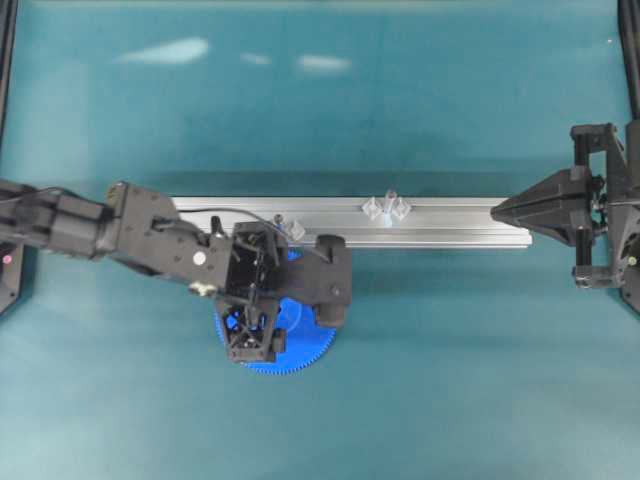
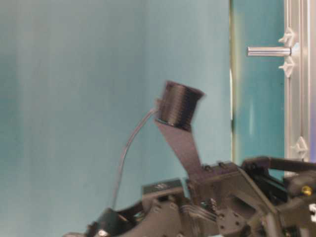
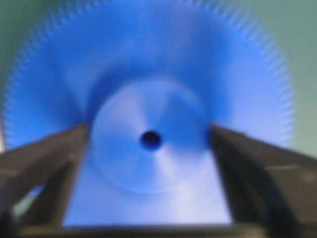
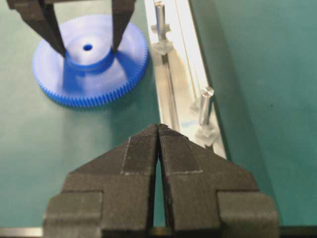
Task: Insert the large gear onto the shaft.
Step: 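Close the left gripper on the gear hub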
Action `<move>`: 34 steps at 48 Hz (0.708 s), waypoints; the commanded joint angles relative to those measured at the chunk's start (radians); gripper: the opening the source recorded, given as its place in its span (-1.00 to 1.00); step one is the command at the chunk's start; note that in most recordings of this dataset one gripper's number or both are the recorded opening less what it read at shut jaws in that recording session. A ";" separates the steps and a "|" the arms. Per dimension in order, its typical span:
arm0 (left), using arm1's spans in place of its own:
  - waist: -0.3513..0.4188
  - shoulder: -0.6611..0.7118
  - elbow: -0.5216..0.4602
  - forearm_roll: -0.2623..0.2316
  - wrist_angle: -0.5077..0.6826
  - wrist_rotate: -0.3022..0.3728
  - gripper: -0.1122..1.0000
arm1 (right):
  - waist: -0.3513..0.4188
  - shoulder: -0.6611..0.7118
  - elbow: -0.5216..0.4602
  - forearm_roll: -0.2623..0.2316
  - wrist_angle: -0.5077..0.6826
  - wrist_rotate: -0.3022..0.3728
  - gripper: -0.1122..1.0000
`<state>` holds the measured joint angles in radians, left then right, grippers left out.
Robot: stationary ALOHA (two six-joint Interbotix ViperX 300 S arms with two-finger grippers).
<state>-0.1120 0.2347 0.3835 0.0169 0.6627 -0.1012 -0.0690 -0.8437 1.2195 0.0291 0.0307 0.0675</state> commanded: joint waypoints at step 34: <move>0.017 -0.008 -0.018 0.003 0.017 0.011 0.91 | -0.003 -0.025 0.005 0.002 -0.003 0.011 -0.67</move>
<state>-0.1074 0.2362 0.3758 0.0169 0.6765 -0.0874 -0.0706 -0.8728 1.2333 0.0291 0.0322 0.0675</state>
